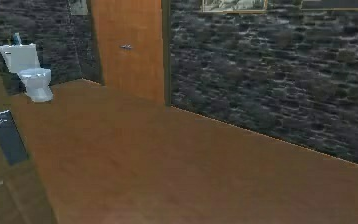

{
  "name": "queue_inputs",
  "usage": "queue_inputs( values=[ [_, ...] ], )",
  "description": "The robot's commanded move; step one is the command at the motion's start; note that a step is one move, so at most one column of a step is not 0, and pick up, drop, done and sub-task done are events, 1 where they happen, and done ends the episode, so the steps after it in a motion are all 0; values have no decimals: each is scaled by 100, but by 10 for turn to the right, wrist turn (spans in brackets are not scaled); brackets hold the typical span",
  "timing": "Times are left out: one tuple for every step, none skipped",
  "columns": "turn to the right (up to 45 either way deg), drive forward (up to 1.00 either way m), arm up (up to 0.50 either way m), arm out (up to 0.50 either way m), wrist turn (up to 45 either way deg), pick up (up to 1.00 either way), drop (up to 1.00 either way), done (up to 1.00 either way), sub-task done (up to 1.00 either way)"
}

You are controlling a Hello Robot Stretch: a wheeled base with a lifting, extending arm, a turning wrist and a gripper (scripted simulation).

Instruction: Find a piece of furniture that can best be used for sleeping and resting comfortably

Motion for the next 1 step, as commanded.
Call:
queue_inputs(
  values=[
    [-450,0,0,0,0,0,0,0,0]
  ],
)
